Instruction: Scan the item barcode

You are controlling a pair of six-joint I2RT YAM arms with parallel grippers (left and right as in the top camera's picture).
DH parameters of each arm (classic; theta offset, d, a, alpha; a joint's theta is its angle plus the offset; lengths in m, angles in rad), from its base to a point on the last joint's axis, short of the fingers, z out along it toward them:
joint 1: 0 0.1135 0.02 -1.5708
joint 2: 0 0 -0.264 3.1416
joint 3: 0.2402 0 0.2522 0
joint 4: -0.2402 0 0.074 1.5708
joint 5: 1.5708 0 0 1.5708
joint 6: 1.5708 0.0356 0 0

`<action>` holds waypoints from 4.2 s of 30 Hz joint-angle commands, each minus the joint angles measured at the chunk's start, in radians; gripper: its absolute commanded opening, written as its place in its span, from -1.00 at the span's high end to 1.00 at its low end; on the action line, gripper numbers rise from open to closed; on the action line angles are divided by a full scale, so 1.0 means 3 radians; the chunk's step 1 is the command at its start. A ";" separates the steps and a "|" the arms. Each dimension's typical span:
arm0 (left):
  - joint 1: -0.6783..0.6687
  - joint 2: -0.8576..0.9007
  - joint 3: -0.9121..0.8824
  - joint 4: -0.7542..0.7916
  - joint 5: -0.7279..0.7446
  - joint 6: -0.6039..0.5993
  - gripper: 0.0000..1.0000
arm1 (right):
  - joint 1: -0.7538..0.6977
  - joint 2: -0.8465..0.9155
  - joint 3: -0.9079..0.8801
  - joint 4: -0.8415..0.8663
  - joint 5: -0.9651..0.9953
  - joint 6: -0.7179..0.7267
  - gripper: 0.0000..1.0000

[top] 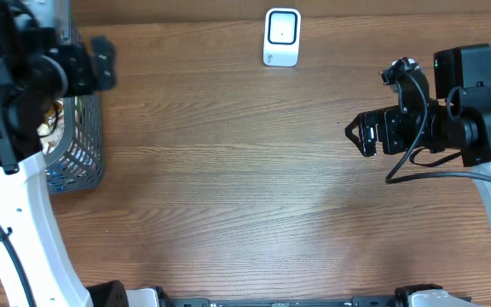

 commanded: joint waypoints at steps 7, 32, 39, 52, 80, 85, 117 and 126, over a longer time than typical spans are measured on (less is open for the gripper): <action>0.0802 0.0300 0.0070 -0.0118 -0.0722 -0.0687 -0.99 | -0.0022 -0.0015 0.0084 -0.0017 -0.0093 -0.0023 -0.80; 0.1150 0.2216 0.0070 -0.0151 -0.0237 -0.0357 -0.68 | -0.0022 -0.0015 0.0084 -0.0078 -0.0093 -0.0023 -0.79; 0.1085 0.2530 0.0070 -0.0070 -0.0183 -0.0300 -0.68 | -0.0022 -0.0015 0.0084 -0.0078 -0.0093 -0.0023 -0.79; 0.0876 0.2864 0.0064 0.0000 -0.0160 -0.0193 -0.68 | -0.0022 -0.0015 0.0083 -0.0098 -0.0093 -0.0023 -0.79; 0.0876 0.2725 0.2029 -0.1127 -0.0173 -0.0327 0.92 | -0.0022 -0.0015 0.0083 -0.0088 -0.0354 -0.0024 -0.81; 0.0875 0.2454 0.2728 -0.1296 -0.0161 -0.0348 0.92 | -0.0022 -0.0017 0.0083 -0.0051 -0.0354 -0.0024 -0.80; -0.1520 0.1387 0.0403 -0.0821 -0.0554 -0.1132 0.92 | -0.0022 -0.0270 0.0743 -0.0443 0.0676 0.0853 -0.74; -0.1508 0.1750 -0.0752 -0.0051 -0.0415 -0.1181 0.91 | -0.0022 -0.0108 0.0743 -0.0649 0.0730 0.0835 -0.75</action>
